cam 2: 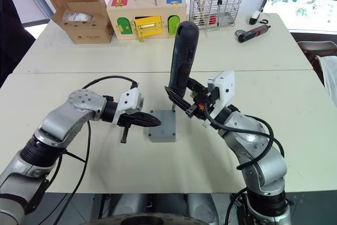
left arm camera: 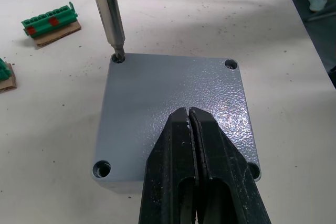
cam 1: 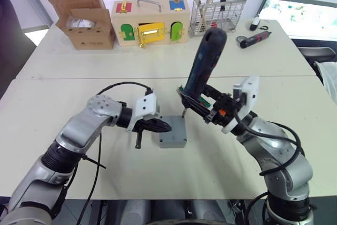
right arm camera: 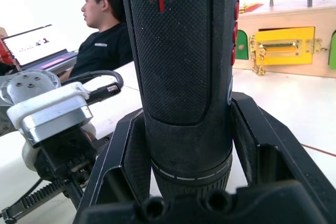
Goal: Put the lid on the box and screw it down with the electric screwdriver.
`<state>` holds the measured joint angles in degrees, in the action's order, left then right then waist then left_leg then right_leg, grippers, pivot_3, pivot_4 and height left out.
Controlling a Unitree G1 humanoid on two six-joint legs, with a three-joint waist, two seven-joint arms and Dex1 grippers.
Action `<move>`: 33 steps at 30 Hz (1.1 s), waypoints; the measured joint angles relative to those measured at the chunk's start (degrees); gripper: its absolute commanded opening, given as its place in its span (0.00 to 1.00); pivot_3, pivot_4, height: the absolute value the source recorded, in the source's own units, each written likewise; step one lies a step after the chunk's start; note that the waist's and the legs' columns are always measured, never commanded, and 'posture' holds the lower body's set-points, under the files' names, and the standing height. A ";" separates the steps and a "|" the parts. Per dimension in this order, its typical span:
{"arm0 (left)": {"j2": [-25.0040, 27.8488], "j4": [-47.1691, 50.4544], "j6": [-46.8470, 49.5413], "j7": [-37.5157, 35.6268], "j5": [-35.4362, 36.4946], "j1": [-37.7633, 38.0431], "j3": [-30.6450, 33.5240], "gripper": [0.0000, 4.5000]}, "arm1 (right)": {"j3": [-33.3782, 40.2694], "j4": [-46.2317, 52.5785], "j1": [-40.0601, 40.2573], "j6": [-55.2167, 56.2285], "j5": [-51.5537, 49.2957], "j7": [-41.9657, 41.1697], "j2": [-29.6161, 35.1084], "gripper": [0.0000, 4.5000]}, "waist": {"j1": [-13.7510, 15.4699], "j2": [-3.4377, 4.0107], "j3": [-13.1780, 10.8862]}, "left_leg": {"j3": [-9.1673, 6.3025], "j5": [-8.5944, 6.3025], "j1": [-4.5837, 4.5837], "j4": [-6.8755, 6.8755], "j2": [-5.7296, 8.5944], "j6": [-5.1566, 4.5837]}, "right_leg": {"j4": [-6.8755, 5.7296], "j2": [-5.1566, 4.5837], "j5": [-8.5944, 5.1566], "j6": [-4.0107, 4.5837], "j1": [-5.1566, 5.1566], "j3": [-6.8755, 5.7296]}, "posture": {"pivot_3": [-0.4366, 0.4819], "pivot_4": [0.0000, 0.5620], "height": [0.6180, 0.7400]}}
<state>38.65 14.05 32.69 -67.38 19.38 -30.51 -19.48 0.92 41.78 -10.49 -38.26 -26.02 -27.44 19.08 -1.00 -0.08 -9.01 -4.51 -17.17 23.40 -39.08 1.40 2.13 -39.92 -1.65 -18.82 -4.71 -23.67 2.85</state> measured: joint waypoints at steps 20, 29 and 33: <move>-0.24 -0.39 -1.07 0.32 -1.43 0.73 -0.10 0.00 | -7.54 -2.66 -0.22 6.50 5.93 -0.22 4.76 0.40 | 0.04 -0.03 0.08 | -0.15 -0.09 -0.92 0.23 -0.07 -0.15 | 0.55 0.07 -0.01 0.01 1.15 -0.12 | 0.48 0.27 1.00; -0.60 -0.39 -0.99 0.83 -2.12 1.10 -0.31 0.00 | -8.95 -3.05 0.62 6.75 7.47 1.03 4.73 0.40 | 0.23 -0.06 0.48 | -0.18 -0.17 -1.15 0.26 -0.07 -0.28 | 0.71 0.07 -0.02 0.00 1.47 -0.14 | 0.48 0.27 1.00; -0.85 -0.39 -1.11 1.08 -2.45 1.40 -0.42 0.00 | -9.23 -3.07 0.84 7.16 7.83 1.09 4.73 0.40 | 0.29 -0.13 0.58 | -0.19 -0.17 -1.15 0.26 -0.07 -0.28 | 0.73 0.06 -0.02 0.00 1.49 -0.15 | 0.48 0.27 1.00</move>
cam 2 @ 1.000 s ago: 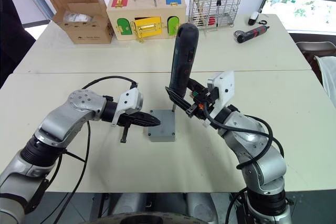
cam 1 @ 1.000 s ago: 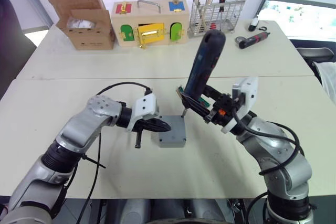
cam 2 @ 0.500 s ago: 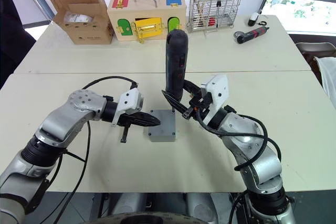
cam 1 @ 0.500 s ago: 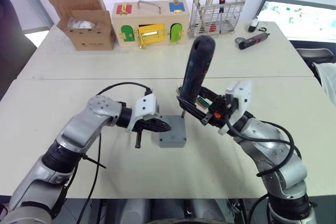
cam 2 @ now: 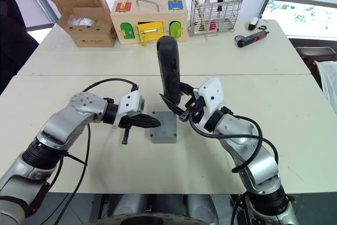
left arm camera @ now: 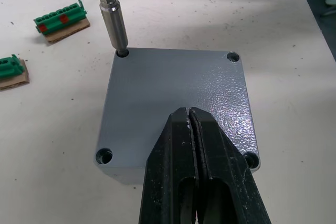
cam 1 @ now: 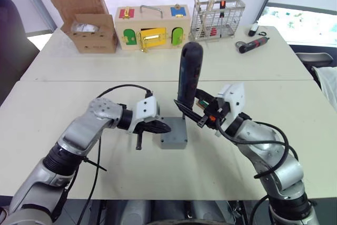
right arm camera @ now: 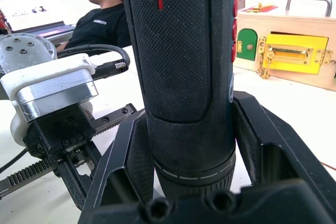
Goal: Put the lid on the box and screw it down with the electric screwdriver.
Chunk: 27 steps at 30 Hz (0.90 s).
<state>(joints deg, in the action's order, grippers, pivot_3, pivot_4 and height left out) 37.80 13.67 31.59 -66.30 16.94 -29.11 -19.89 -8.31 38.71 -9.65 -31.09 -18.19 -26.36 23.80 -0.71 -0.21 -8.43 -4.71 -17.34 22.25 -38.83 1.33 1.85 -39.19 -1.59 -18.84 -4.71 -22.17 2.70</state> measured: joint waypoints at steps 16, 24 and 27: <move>-0.66 -0.03 -1.00 0.03 -0.45 1.24 -1.19 0.00 | 0.44 0.41 2.44 0.12 -0.67 1.17 -1.32 0.40 | -0.05 -0.09 0.74 | -0.01 -0.01 -0.44 0.34 0.00 -0.01 | 0.26 -0.01 -0.01 0.01 0.38 0.01 | 0.48 0.27 1.00; -0.64 0.50 -0.54 -0.03 -0.45 1.38 -1.75 0.00 | 0.11 -0.40 2.24 0.12 -0.59 1.20 -1.26 0.40 | -0.11 -0.06 0.77 | -0.01 -0.06 -1.23 0.89 -0.03 -0.08 | 1.03 0.00 -0.03 0.01 1.23 0.02 | 0.48 0.27 1.00; -0.54 0.59 -0.55 -0.02 -0.47 1.48 -1.79 0.00 | -0.46 -0.38 2.08 0.15 0.03 1.34 -1.06 0.40 | -0.11 -0.10 0.84 | -0.03 -0.07 -1.23 0.91 -0.04 -0.09 | 1.05 -0.01 -0.03 0.01 1.24 0.02 | 0.48 0.27 1.00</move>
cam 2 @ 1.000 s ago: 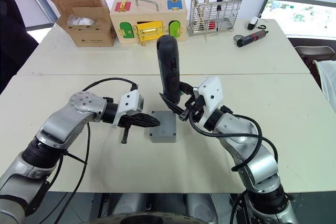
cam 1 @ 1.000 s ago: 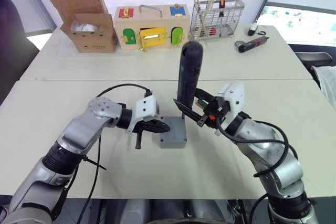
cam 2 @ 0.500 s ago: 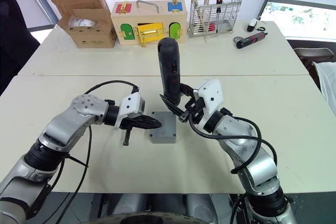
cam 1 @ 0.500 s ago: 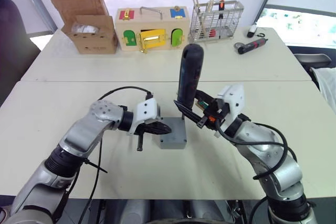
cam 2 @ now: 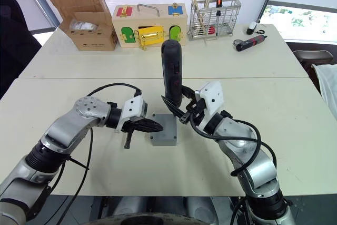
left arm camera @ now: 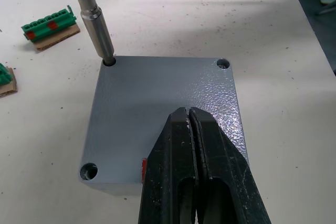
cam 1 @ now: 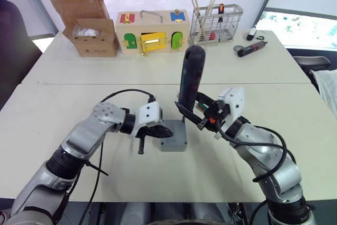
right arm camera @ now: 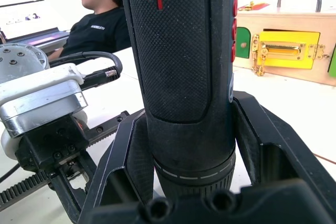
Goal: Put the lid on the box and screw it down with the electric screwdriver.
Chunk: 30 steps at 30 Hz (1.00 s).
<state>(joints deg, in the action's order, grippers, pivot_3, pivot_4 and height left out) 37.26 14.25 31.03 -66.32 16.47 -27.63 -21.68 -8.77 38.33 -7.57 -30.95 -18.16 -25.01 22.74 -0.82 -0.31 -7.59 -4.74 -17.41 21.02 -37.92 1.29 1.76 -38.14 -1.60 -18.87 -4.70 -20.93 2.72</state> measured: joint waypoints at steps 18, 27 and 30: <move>0.31 0.43 -0.08 0.06 -0.03 0.17 -0.09 0.00 | -0.35 -0.02 -0.22 0.01 0.43 0.45 0.01 0.40 | 0.04 -0.01 0.06 | -0.04 0.00 0.00 0.02 -0.01 0.00 | 0.06 -0.03 0.00 0.00 0.04 -0.01 | 0.48 0.27 1.00; 1.01 -0.30 0.12 -1.55 1.33 -0.26 1.06 0.00 | 3.67 0.25 -9.02 -9.71 -6.25 -1.39 2.97 0.40 | 0.00 0.27 -0.29 | -0.03 0.00 0.40 0.01 0.00 0.01 | 0.03 -0.05 0.02 0.02 -0.39 -0.01 | 0.48 0.27 1.00; 1.57 -1.37 0.95 -2.45 2.63 -0.30 2.59 0.00 | 8.40 0.84 -14.70 -15.72 -12.00 -1.05 3.86 0.40 | 0.15 0.42 -0.57 | -0.07 0.00 0.54 0.03 0.01 0.01 | 0.06 -0.07 0.01 0.01 -0.50 -0.05 | 0.48 0.27 1.00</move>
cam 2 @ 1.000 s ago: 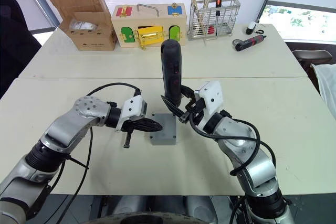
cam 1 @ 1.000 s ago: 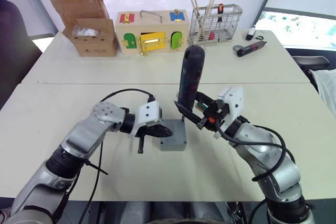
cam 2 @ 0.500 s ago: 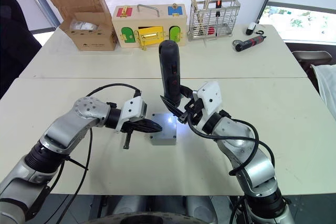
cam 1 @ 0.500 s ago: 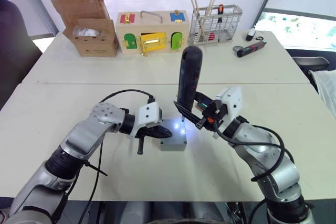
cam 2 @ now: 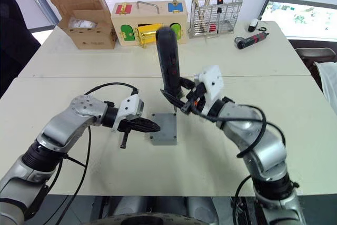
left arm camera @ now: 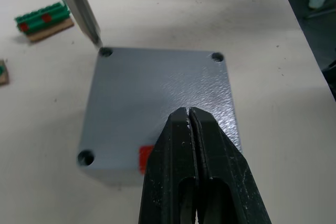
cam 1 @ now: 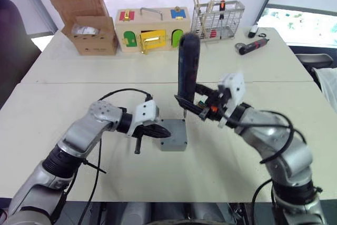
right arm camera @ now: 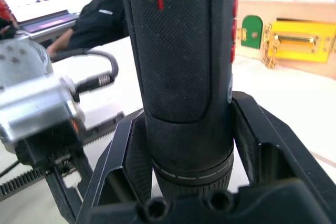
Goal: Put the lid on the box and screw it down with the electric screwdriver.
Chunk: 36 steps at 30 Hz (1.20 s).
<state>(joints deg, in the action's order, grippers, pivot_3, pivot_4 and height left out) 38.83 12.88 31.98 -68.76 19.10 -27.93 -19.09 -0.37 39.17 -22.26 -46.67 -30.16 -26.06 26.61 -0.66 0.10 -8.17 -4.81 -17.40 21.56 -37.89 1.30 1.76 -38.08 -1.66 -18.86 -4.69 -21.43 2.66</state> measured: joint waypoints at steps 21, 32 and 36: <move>-4.36 -3.44 7.27 0.75 9.16 -9.97 8.80 0.00 | 18.56 -30.34 -27.79 -42.45 -32.18 8.62 22.64 0.40 | 0.76 0.02 -0.76 | 0.19 0.13 1.94 -0.29 0.09 0.20 | -0.25 -0.17 0.04 -0.03 -1.91 -0.01 | 0.48 0.27 1.00; -7.49 1.58 3.51 -4.64 8.78 -10.01 0.97 0.00 | 9.36 -46.01 -10.65 -45.47 -31.59 -0.09 39.64 0.40 | -0.46 0.08 -0.79 | 0.54 0.06 1.70 -0.34 -0.09 0.05 | -0.52 0.09 0.05 -0.04 -1.87 0.31 | 0.48 0.27 1.00; -5.80 1.83 2.12 -5.68 7.54 -7.98 -0.48 0.00 | 4.77 -47.82 -8.54 -45.48 -32.64 0.21 39.83 0.40 | -0.22 0.08 -0.79 | 0.52 0.05 1.73 -0.36 -0.11 0.05 | -0.62 0.11 0.04 -0.03 -1.96 0.30 | 0.48 0.27 1.00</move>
<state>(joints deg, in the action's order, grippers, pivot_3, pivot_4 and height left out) 33.03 14.71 34.10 -74.44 26.64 -35.92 -19.57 4.40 -8.64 -30.81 -92.15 -62.80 -25.85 66.44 -0.88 0.19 -8.96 -4.29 -17.35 23.29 -38.25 1.19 1.81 -38.70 -1.55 -18.82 -4.72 -23.39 2.96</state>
